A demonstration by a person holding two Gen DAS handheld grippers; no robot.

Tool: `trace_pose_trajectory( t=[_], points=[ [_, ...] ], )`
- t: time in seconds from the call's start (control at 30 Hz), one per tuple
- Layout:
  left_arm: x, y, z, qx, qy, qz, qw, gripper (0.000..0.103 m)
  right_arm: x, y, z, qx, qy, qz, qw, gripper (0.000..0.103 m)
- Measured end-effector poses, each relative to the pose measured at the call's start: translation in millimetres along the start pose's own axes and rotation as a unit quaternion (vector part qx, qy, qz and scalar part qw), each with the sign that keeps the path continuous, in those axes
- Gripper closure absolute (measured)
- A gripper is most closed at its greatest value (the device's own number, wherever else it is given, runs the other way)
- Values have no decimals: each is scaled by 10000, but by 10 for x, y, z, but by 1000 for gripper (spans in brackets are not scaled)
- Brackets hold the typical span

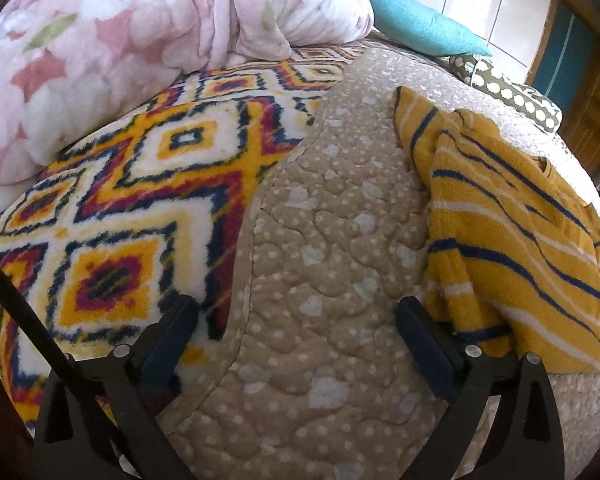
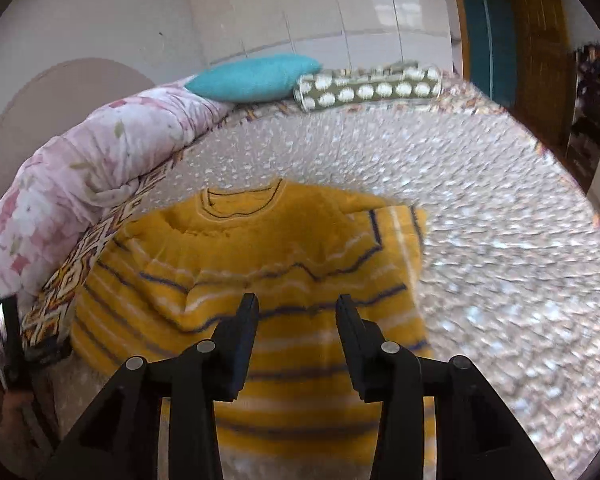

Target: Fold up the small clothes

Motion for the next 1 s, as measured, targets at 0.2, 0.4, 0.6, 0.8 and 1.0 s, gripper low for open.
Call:
trace_pose_trajectory(
  t=[0.2,0.4,0.6,0.8,1.0],
  points=[
    [37,-40,-5,39,22,241,9997,3,-108,697,202,437,140,-538,9975,59],
    [54,-63,-14,126,-17,343,9993,3,-254,663,4,1046,-591,-664,9905,55],
    [74,-84,-35,196,-51,393,9990,3,-466,532,-786,190,-936,-320,9949,55],
    [82,-105,-58,288,-89,440,9986,3,-461,1059,-1896,-486,-1821,-646,9800,64],
    [86,-114,-59,353,-119,470,9982,3,-369,1733,-2765,-550,-2421,-1123,9622,64]
  ],
)
Point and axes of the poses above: each gripper's, at about its wrist camera, not at the fingertips, and y roughly the way its jaws point, z to its right, x to its underside, the point moved 4 cm from there along y, roughly the way its jaws point, and after that the axes turned 2 degrees about -y, right-handed, at the moved point
